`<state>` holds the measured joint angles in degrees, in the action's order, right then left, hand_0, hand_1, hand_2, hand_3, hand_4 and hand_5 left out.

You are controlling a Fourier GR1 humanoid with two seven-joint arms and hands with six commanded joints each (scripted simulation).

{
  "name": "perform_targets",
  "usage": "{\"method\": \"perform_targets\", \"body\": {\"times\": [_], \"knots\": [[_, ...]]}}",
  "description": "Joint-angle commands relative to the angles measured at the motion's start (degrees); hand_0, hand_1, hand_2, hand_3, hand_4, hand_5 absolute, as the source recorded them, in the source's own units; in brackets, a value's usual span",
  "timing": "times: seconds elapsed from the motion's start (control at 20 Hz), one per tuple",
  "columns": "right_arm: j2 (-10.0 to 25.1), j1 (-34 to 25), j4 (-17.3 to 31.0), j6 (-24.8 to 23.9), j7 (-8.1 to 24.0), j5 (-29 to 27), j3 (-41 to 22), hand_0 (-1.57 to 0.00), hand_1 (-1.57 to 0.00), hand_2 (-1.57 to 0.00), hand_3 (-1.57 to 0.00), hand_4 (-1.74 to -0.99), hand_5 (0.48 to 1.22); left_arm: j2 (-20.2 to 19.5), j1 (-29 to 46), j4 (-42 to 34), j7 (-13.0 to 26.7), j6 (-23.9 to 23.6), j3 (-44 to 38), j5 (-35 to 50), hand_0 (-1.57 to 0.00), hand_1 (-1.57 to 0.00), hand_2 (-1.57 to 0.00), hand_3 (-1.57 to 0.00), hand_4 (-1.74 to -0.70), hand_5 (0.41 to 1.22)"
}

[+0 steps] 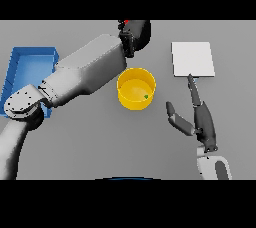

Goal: Pick up the red beaker and tilt it to pour out 1 green nut into yellow bowl. Pick up the yellow bowl and place it on the metallic measuring scale.

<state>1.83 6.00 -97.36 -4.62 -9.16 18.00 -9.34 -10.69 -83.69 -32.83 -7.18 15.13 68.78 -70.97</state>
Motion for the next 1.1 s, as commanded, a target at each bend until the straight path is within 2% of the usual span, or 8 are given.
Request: {"method": "perform_targets", "body": {"times": [0.0,0.05,0.15,0.2,0.3,0.45,0.65,1.05], "knots": [[0.07,0.21,-0.39,-0.11,0.3,0.73,-0.42,0.0,0.0,0.0,0.0,-1.03,0.682,-0.78,-1.37,1.19,-0.71,-0.74,-1.31,1.2,-1.57,-1.57,-1.57,-1.57,-1.73,1.221],[0.26,-0.25,0.32,-0.34,0.81,0.97,-0.13,0.0,0.0,0.0,0.0,-1.023,0.682,-1.29,-2.69,2.3,-0.97,-1.25,-2.79,2.62,-1.57,-1.57,-1.57,-1.57,-1.73,1.221],[-0.21,-0.63,0.82,-0.27,0.86,0.76,-0.34,0.0,0.0,0.0,0.0,-1.028,0.68,-2.17,-5.05,4.75,0.22,-1.07,-5.88,5.39,-1.57,-1.57,-1.57,-1.02,-1.73,1.221],[0.08,-0.27,0.25,-0.31,0.91,1.0,-0.34,0.0,0.0,0.0,0.0,-1.018,0.68,-3.19,-5.86,6.6,-0.53,-3.1,-8.04,7.4,-1.57,-1.57,-1.57,-1.13,-1.73,1.221],[0.05,0.03,-0.2,0.08,0.4,-0.04,-0.09,0.0,0.0,0.0,0.0,-1.001,0.683,-4.76,-7.79,10.47,-0.54,-2.38,-12.93,12.32,-1.57,-1.57,-1.57,-1.29,-1.73,1.221],[-0.08,-0.04,0.62,-0.35,-0.52,0.27,-0.08,0.0,0.0,0.0,0.0,-0.99,0.672,-7.43,-8.77,15.33,4.29,-2.36,-21.19,20.54,-1.57,-1.57,-1.57,-1.43,-1.73,1.221],[-0.77,-1.44,1.45,0.3,0.37,-1.48,0.29,0.0,0.0,0.0,0.0,-1.004,0.668,-14.54,-6.92,19.0,9.2,-6.48,-30.88,31.59,-1.57,-1.57,-1.57,-1.45,-1.74,1.221],[-0.73,-1.7,1.76,0.32,1.42,-0.85,-0.27,0.0,0.0,0.0,0.0,-1.057,0.652,-24.73,8.44,17.62,17.58,-18.85,-43.4,51.77,-1.57,-1.57,-1.57,-1.44,-1.74,1.221]]}}
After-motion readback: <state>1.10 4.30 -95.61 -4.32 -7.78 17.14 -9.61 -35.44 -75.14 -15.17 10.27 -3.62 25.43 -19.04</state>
